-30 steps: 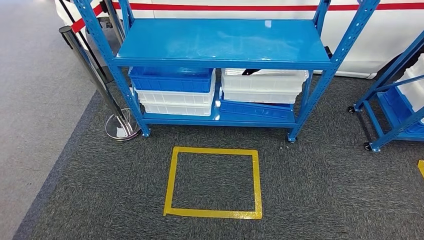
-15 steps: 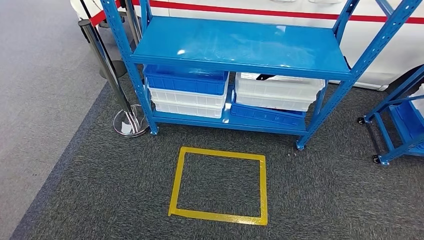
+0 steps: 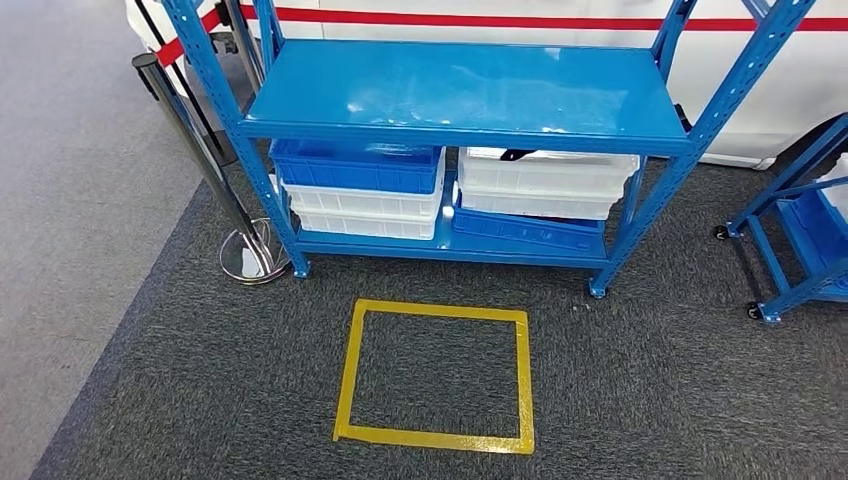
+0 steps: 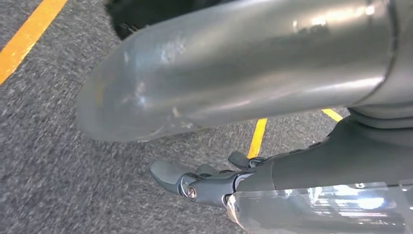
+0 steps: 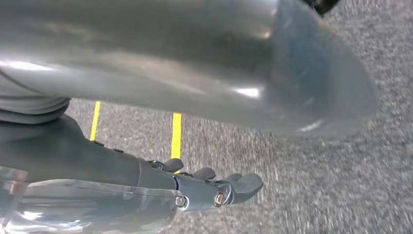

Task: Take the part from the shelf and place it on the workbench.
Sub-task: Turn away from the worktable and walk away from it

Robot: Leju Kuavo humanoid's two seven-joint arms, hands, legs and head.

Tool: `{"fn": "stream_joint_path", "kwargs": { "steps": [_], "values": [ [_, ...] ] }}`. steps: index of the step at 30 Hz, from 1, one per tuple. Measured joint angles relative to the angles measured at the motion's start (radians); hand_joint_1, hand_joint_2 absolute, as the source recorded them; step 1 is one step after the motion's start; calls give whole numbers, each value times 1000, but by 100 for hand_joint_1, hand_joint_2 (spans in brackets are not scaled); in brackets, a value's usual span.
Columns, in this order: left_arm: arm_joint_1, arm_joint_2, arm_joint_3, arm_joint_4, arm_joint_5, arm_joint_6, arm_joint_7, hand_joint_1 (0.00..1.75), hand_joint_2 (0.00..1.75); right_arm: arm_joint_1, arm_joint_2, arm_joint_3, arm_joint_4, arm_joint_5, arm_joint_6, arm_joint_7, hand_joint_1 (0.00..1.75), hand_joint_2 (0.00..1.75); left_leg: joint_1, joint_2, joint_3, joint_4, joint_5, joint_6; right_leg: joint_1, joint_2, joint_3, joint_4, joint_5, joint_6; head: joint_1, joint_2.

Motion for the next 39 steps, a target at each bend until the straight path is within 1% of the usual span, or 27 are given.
{"fn": "stream_joint_path", "kwargs": {
  "steps": [2,3,4,5,7,9,11,12,13,14,16,17,18,19,20,23,24,25,27,28,29,31,32,33,35,37,39],
  "values": [
    [2,0,0,0,-1,0,0,0,0,-4,2,-5,0,-1,-2,4,0,0,2,-35,55,-132,60,5,0,17,2,5,-4,9,0,0],
    [3,1,1,0,-2,0,0,0,0,-6,2,-6,0,1,-4,5,0,0,2,-48,69,-168,71,9,0,24,0,8,-5,15,0,0],
    [3,1,1,0,-3,0,0,0,0,-7,2,-7,0,3,-8,6,0,0,0,-55,74,-183,70,14,0,31,-2,9,-4,22,0,0],
    [3,1,1,0,-4,0,0,0,0,-8,2,-7,0,5,-13,7,0,0,-2,-49,74,-185,70,20,-1,37,-4,7,-3,30,0,0],
    [1,2,1,0,-6,0,0,0,0,-6,3,-8,0,8,-21,9,0,0,-1,-35,79,-192,77,37,-2,25,-7,15,-10,41,2,0],
    [2,2,1,0,-7,-1,0,0,0,-8,3,-9,0,9,-23,11,0,0,2,-23,82,-200,83,53,-2,-12,-39,84,-53,47,8,0],
    [6,3,1,0,-8,-5,-1,0,0,-11,3,-9,0,10,-23,12,0,0,-2,-11,81,-200,79,60,-2,-33,-104,212,-113,51,12,0],
    [8,3,2,0,-8,-8,-1,0,0,-11,4,-9,0,11,-22,12,0,0,-5,-6,81,-200,76,62,-2,-35,-132,265,-128,53,12,0],
    [9,3,2,0,-9,-11,-3,0,0,-10,4,-9,0,12,-22,12,0,0,-6,-2,83,-200,72,62,-2,-36,-143,285,-123,53,12,0],
    [9,3,2,0,-9,-14,-4,0,0,-8,5,-9,0,13,-22,13,0,0,-7,0,86,-200,67,61,-2,-37,-136,269,-102,52,12,0],
    [9,3,2,0,-10,-17,-7,0,0,-5,5,-9,0,16,-23,13,0,0,-9,3,98,-200,58,56,0,-40,-71,143,-36,44,13,0],
    [9,3,2,0,-11,-18,-7,0,0,-5,5,-9,0,17,-23,13,0,0,-11,5,104,-199,53,52,3,-41,-37,77,-16,39,13,0],
    [9,3,2,0,-11,-18,-8,0,0,-6,5,-9,0,19,-23,13,0,0,-12,6,108,-199,48,46,7,-42,-13,31,-7,32,13,0],
    [9,3,2,0,-12,-18,-8,0,0,-6,5,-9,0,20,-23,13,0,0,-13,8,111,-199,43,40,11,-42,-3,11,-10,26,12,0],
    [8,3,2,0,-13,-18,-8,0,0,-7,5,-10,0,22,-23,13,0,0,-13,8,114,-200,39,34,14,-42,-1,9,-17,21,12,0],
    [4,4,2,0,-17,-17,-9,0,0,-5,6,-10,0,26,-22,14,0,0,-12,10,120,-181,22,18,7,-43,23,-6,-25,3,9,0],
    [3,5,2,0,-18,-17,-9,0,0,-3,7,-10,0,26,-22,14,0,0,-11,10,103,-141,5,12,4,-44,35,-12,-29,-2,6,0],
    [4,5,2,0,-19,-18,-9,0,0,-2,7,-11,0,27,-22,14,0,0,-9,10,68,-78,-16,8,3,-46,46,-16,-35,-7,4,0],
    [5,5,2,0,-19,-18,-8,0,0,-1,7,-12,0,27,-22,14,0,0,-6,10,-27,63,-53,0,3,-46,66,-17,-53,-11,1,0],
    [7,5,2,0,-19,-18,-8,0,0,-1,7,-12,0,27,-22,14,0,0,-5,10,-64,103,-48,-3,3,-45,78,-17,-64,-11,1,0],
    [10,5,2,0,-19,-18,-8,0,0,0,7,-13,0,28,-22,14,0,0,-5,10,-83,104,-20,-4,3,-43,92,-17,-76,-9,1,0],
    [14,6,2,0,-19,-17,-8,0,0,3,8,-13,0,30,-22,14,0,0,-5,11,-72,-3,87,0,1,-40,126,-18,-104,-3,1,0],
    [16,6,2,0,-20,-17,-7,0,0,3,9,-13,0,31,-22,14,0,0,-8,11,-54,-60,126,5,2,-39,141,-18,-118,3,2,0],
    [17,6,3,0,-20,-17,-7,0,0,4,10,-14,0,33,-21,14,0,0,-11,12,-37,-109,145,13,3,-38,152,-18,-130,10,2,0],
    [15,6,3,0,-21,-17,-6,0,0,1,10,-14,0,37,-21,14,0,0,-17,13,-18,-137,128,30,6,-38,165,-20,-141,25,2,0],
    [13,6,3,0,-22,-17,-6,0,0,-4,10,-14,0,40,-21,14,0,0,-15,12,-1,-153,113,48,5,-39,156,12,-124,38,1,0],
    [13,6,3,0,-22,-16,-6,0,0,-7,10,-14,0,41,-21,14,0,0,-11,11,26,-173,103,61,4,-40,98,109,-103,47,2,0]
  ]
}}
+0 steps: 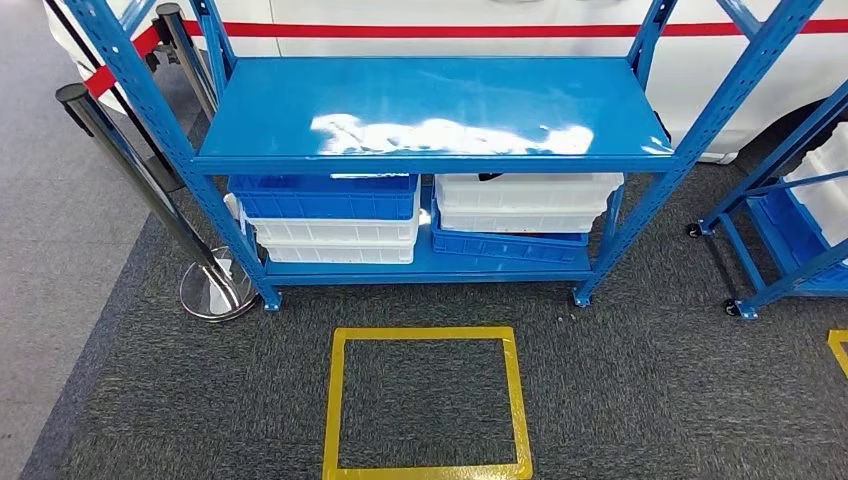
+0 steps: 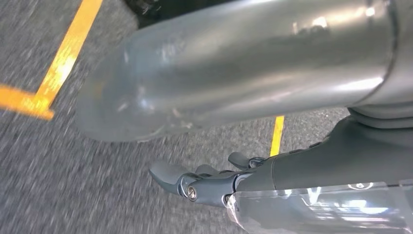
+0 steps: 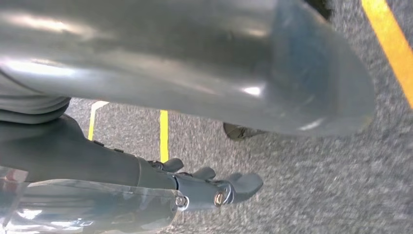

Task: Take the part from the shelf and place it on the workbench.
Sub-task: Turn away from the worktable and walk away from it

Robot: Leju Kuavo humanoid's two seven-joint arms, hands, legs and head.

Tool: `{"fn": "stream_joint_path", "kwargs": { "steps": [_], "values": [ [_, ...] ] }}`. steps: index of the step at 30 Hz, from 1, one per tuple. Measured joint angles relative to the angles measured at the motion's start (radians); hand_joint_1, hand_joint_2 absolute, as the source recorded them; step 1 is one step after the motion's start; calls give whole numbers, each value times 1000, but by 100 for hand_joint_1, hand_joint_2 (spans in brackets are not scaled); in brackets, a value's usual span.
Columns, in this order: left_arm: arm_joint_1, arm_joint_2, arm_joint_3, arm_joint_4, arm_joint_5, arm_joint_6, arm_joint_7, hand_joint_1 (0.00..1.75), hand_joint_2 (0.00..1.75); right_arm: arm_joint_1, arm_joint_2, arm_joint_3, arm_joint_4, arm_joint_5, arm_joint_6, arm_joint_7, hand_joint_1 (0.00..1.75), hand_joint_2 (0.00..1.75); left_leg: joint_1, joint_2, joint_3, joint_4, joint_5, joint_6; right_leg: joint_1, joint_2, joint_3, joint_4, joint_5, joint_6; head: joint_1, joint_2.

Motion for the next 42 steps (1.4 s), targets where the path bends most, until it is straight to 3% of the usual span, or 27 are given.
{"fn": "stream_joint_path", "kwargs": {
  "steps": [1,3,5,6,7,9,10,11,14,16,17,19,21,22,23,25,26,27,29,31,34,35,36,37,39,40,42],
  "values": [
    [0,0,0,0,0,0,0,0,0,-1,0,0,0,0,0,0,0,0,1,0,14,-9,-6,5,0,0,-44,59,-6,1,1,0],
    [0,0,0,0,-1,0,0,0,0,1,0,0,0,1,0,0,0,0,1,-1,42,-17,-23,10,0,0,-136,151,-53,3,2,0],
    [1,0,0,0,-1,0,0,0,0,4,0,0,0,1,0,0,0,0,1,-4,73,-19,-47,9,0,0,-194,163,-83,6,3,0],
    [2,0,0,0,-1,-1,0,0,0,5,0,0,0,1,0,0,0,0,1,-5,91,-19,-60,7,0,0,-204,132,-66,7,4,0],
    [2,0,0,0,-1,-1,0,0,0,7,0,0,0,1,0,0,0,0,1,-5,107,-20,-73,4,1,-1,-202,83,-25,4,4,0],
    [2,-1,1,1,-1,-1,0,0,0,10,0,0,0,1,0,0,0,0,-1,-5,135,-20,-99,-3,6,-3,-192,-24,88,-8,5,0],
    [1,-1,1,2,-1,-1,0,0,0,11,0,0,0,1,0,0,0,0,-2,-5,144,-21,-111,-9,10,-4,-188,-54,122,-15,6,0],
    [-1,-1,1,2,-1,-1,0,0,0,11,-1,0,0,1,0,0,0,0,-3,-5,157,-24,-119,-16,13,-4,-186,-71,139,-22,6,0],
    [-5,-1,1,3,-1,0,0,0,0,11,0,0,0,2,1,0,0,0,-7,-4,170,5,-106,-35,9,-1,-153,-85,124,-41,6,0],
    [-7,0,1,3,-1,0,1,0,0,12,2,-1,0,2,2,0,0,0,-5,-2,117,101,-102,-44,6,-1,-120,-96,110,-53,2,0],
    [-8,0,1,3,-2,0,1,0,0,11,2,-1,0,2,2,0,0,0,-3,-1,75,162,-118,-46,6,-2,-107,-100,100,-57,0,0],
    [-8,0,1,3,-3,-1,2,0,0,9,2,-1,0,3,2,-1,0,0,-1,-1,-6,247,-186,-50,6,0,-81,-100,79,-60,-1,0],
    [-4,-1,1,3,-5,0,6,0,0,9,2,-1,0,4,2,0,0,0,-1,-1,-49,242,-236,-51,7,3,-52,-100,57,-59,-2,0],
    [-2,-1,1,3,-7,2,8,0,0,10,2,-1,0,5,3,0,0,0,-1,-1,-55,205,-221,-48,8,5,-35,-100,44,-58,-2,0],
    [-1,-1,1,3,-9,4,11,0,0,10,2,-1,0,6,3,0,0,0,-2,-1,-56,151,-171,-43,9,5,-20,-100,32,-56,-2,0],
    [2,0,1,3,-14,8,16,0,0,9,4,-1,1,10,4,1,0,0,-7,-2,-56,64,-38,-29,12,8,0,-95,9,-49,1,0],
    [2,1,1,3,-16,9,18,0,0,8,5,-1,1,12,4,2,0,0,-10,-2,-56,44,8,-23,13,9,4,-94,0,-43,3,0],
    [2,1,1,3,-18,10,19,0,0,7,6,-1,1,14,4,2,0,0,-12,-2,-55,41,26,-18,13,11,6,-95,-7,-36,4,0],
    [-1,1,1,3,-19,11,19,0,0,3,6,-2,1,16,4,2,0,0,-10,-2,-46,31,26,-8,13,10,13,-103,-17,-23,4,0],
    [-3,1,1,3,-19,12,17,0,0,0,5,-2,0,18,4,2,0,0,-4,-2,-30,10,23,2,13,6,1,-69,-40,-14,6,0],
    [-3,1,1,3,-20,10,16,0,0,-1,5,-2,0,20,4,2,0,0,-4,-1,-11,-1,8,13,6,2,-115,116,-105,-4,8,0],
    [-3,1,1,3,-21,9,16,0,0,0,5,-2,0,21,4,2,0,0,-4,-1,-5,-1,3,14,5,2,-152,162,-107,-1,8,0],
    [-2,1,1,4,-22,8,16,0,0,2,5,-2,0,22,4,2,0,0,-5,-2,4,-1,-3,14,4,1,-173,173,-87,0,8,0],
    [-1,1,1,4,-24,7,16,0,0,3,5,-2,0,23,4,2,0,0,-5,-2,14,-1,-9,13,3,1,-175,145,-49,0,9,0],
    [0,1,1,4,-28,7,17,0,0,5,5,-2,0,26,4,2,0,0,-5,-3,33,-1,-21,8,5,1,-141,24,47,-8,9,0],
    [-1,1,1,4,-30,9,17,0,0,5,5,-2,0,27,5,3,0,0,-7,-4,39,1,-27,4,7,1,-123,-33,76,-14,9,0],
    [-3,1,1,4,-34,13,19,0,0,3,5,-4,0,31,5,3,0,0,-9,-4,41,2,-33,-6,12,1,-110,-82,89,-23,6,0]
  ]
}}
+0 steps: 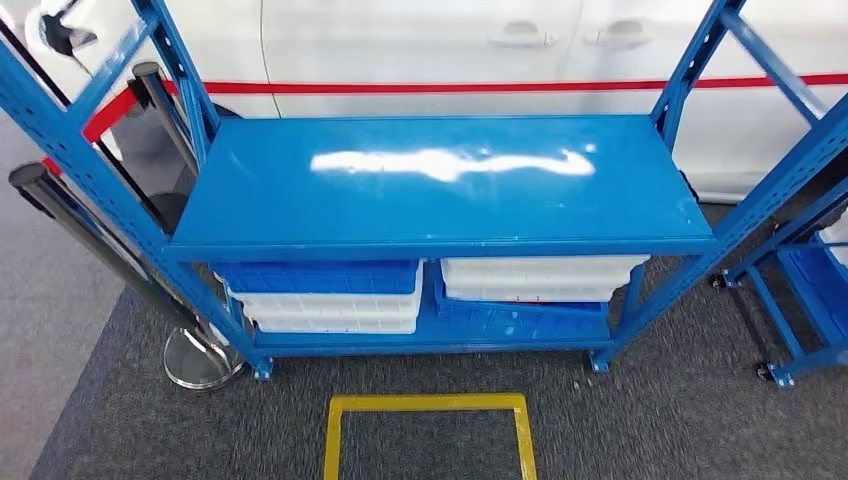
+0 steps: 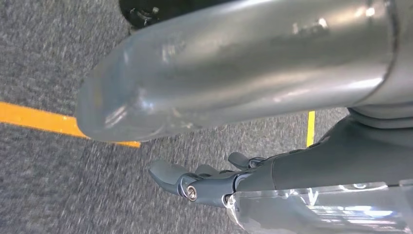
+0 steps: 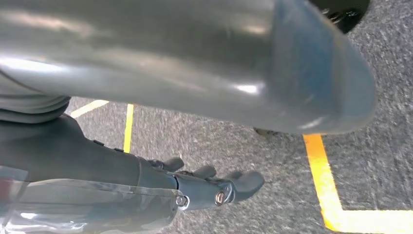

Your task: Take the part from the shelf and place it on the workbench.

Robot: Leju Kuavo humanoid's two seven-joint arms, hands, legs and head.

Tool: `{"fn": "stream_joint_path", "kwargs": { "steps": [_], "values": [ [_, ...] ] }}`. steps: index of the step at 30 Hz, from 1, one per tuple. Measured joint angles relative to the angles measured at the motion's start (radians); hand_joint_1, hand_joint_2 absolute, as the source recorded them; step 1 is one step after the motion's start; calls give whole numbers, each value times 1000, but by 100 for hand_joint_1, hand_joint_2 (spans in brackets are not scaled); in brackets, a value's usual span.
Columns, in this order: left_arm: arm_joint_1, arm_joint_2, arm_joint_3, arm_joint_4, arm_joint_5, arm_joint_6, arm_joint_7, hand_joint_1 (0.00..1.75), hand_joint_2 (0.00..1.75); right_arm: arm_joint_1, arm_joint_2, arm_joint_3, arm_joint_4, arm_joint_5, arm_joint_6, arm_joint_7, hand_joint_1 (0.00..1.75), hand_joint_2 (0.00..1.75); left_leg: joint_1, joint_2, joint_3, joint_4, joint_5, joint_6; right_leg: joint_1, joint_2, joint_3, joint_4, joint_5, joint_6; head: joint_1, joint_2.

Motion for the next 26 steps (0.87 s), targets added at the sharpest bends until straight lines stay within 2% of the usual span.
{"fn": "stream_joint_path", "kwargs": {
  "steps": [3,5,7,8,9,10,12,13,14,15,17,21,22,26],
  "values": [
    [-2,1,0,0,-13,2,2,0,0,-1,1,-3,0,6,0,0,0,0,0,1,-1,8,-12,-16,-4,-1,5,-15,1,-12,-4,0],
    [-1,2,0,0,-18,1,6,0,0,0,1,-5,0,9,2,0,0,87,3,2,-32,78,-56,-26,-10,-4,13,-25,0,-24,-10,0],
    [0,3,0,0,-19,0,10,0,0,-1,1,-8,0,10,5,0,0,175,9,3,-96,207,-114,-33,-9,-7,15,-26,-3,-31,-15,0],
    [1,4,0,0,-20,0,13,0,0,-1,2,-9,0,10,6,0,0,175,11,3,-123,257,-128,-37,-8,-7,16,-26,-4,-31,-15,0],
    [1,4,0,0,-20,0,15,0,0,-1,2,-10,0,11,7,0,0,175,14,3,-134,275,-122,-39,-9,-7,18,-25,-6,-31,-15,0],
    [2,5,0,0,-19,0,16,0,0,-1,2,-11,0,11,8,0,0,175,16,3,-126,254,-98,-41,-9,-7,21,-24,-8,-29,-15,0],
    [2,7,0,0,-20,2,18,0,0,-1,4,-13,0,11,9,0,0,175,20,4,-67,128,-27,-41,-10,-6,28,-20,-15,-21,-15,0],
    [1,7,0,0,-21,2,18,0,0,-2,4,-14,0,10,9,0,0,175,19,4,-38,65,-6,-38,-9,-5,30,-16,-20,-16,-15,0],
    [0,7,0,0,-22,3,17,0,0,-3,5,-16,0,10,8,1,0,175,19,3,-19,24,5,-36,-6,-6,30,-13,-23,-12,-15,0],
    [-1,7,0,0,-24,3,17,0,0,-4,5,-17,0,10,7,3,0,175,19,2,-11,6,3,-33,-4,-6,29,-11,-26,-12,-14,0],
    [0,8,0,0,-28,3,16,0,0,-5,5,-19,0,13,2,8,0,175,17,1,-9,1,4,-30,-1,-5,30,-12,-26,-15,-12,0],
    [1,10,0,0,-31,5,17,0,0,-5,5,-20,0,18,-4,9,0,0,13,1,-8,1,2,-21,-4,-5,35,-22,-22,-11,-11,0],
    [1,10,0,0,-33,8,17,0,0,-6,5,-21,0,18,-5,8,0,0,12,2,-8,2,2,-19,-5,-5,36,-23,-21,-9,-11,0],
    [0,10,0,0,-46,42,29,0,175,-6,5,-23,0,19,-6,5,0,0,10,2,-8,2,0,-16,-7,-5,37,-26,-21,-2,-11,0]
  ]
}}
